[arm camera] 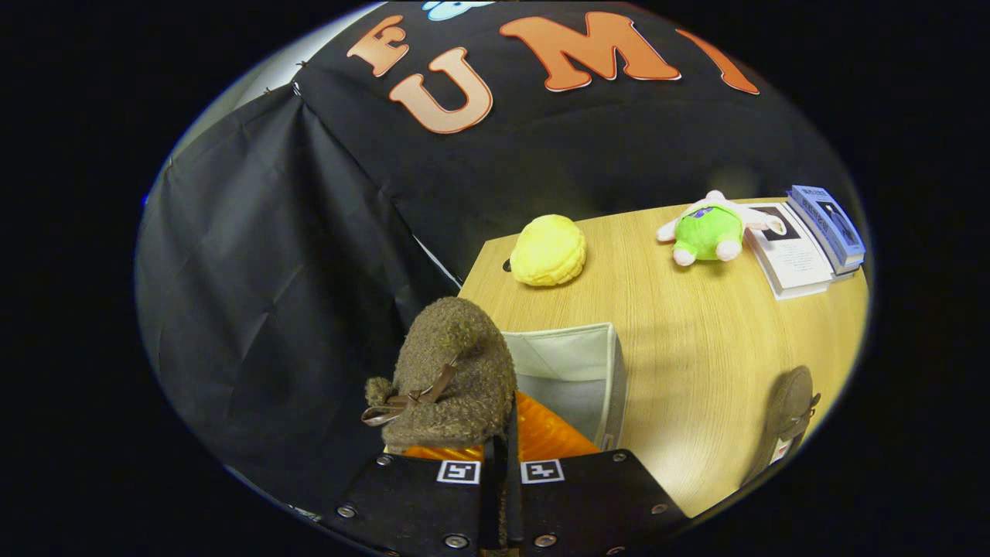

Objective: Open the storage box then place both shoes into the box .Put the left shoe in first, then the right shoe, with the right side of both shoes facing outward in a uniform manner.

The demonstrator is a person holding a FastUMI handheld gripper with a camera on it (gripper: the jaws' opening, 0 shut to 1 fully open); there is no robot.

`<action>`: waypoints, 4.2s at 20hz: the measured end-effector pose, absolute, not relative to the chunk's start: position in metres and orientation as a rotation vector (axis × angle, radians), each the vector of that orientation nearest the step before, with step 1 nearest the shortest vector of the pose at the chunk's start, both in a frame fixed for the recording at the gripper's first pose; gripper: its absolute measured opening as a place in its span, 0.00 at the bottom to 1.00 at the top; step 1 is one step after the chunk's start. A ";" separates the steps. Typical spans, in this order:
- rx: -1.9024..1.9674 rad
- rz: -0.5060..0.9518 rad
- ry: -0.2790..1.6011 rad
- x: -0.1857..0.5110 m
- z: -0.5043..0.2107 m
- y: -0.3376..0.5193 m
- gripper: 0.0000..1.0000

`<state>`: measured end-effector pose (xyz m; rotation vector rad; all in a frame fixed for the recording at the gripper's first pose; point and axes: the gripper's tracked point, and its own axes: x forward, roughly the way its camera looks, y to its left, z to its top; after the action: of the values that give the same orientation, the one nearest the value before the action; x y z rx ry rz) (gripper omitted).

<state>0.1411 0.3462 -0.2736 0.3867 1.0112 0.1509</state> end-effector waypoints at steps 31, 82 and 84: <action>0.623 0.198 1.292 0.097 -0.322 0.401 0.62; 0.072 -0.112 1.174 -0.047 -0.385 0.004 0.52; 0.041 -0.106 1.178 -0.050 -0.389 0.008 0.51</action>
<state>-0.0498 0.0076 -0.3888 0.0410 1.1781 -0.1065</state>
